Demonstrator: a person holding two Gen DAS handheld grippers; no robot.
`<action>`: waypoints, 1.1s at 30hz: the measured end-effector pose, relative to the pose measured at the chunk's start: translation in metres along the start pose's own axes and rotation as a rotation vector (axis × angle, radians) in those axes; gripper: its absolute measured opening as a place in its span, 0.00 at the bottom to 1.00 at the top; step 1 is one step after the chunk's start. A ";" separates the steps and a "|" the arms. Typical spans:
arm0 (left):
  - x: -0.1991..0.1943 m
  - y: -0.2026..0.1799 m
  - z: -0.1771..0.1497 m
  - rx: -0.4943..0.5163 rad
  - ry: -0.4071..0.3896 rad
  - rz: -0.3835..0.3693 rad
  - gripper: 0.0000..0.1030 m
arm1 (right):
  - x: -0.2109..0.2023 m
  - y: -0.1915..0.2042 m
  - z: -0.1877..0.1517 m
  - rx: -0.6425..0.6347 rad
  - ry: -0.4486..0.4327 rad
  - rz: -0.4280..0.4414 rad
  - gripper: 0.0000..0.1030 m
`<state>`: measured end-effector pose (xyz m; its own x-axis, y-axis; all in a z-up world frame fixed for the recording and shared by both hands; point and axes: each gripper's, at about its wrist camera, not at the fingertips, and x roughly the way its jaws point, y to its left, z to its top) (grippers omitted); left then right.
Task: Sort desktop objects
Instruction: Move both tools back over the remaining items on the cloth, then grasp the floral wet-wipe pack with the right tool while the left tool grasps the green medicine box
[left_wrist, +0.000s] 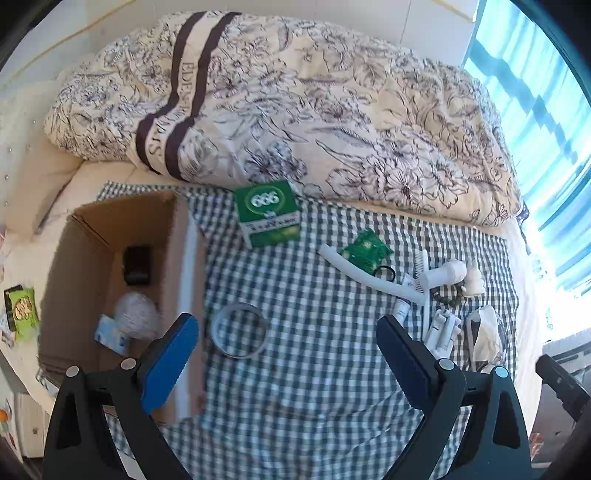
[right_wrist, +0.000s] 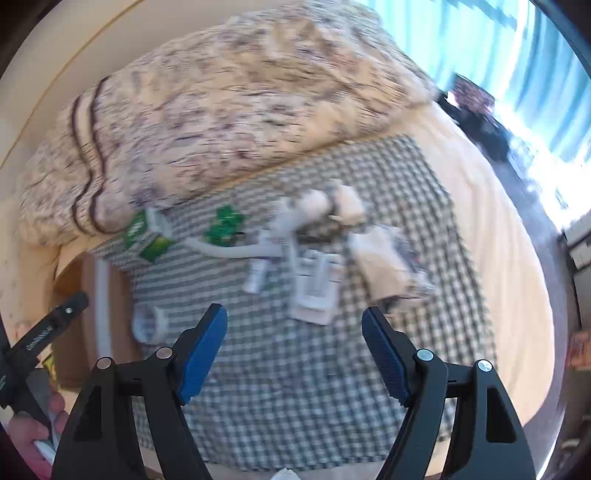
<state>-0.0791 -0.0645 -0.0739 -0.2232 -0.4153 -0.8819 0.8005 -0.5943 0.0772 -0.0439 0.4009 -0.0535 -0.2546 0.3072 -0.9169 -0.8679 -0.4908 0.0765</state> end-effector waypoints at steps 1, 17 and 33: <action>0.006 -0.005 0.001 0.000 0.007 0.007 0.96 | 0.003 -0.010 0.001 0.011 0.004 -0.005 0.73; 0.113 -0.017 0.032 -0.043 0.051 0.058 0.96 | 0.098 -0.061 0.024 -0.036 0.066 -0.085 0.73; 0.214 0.015 0.096 -0.130 0.068 0.110 0.96 | 0.199 -0.104 0.039 -0.025 0.206 -0.165 0.75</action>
<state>-0.1680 -0.2280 -0.2167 -0.0960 -0.4225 -0.9012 0.8841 -0.4522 0.1179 -0.0211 0.5447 -0.2285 -0.0155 0.2135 -0.9768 -0.8791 -0.4684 -0.0884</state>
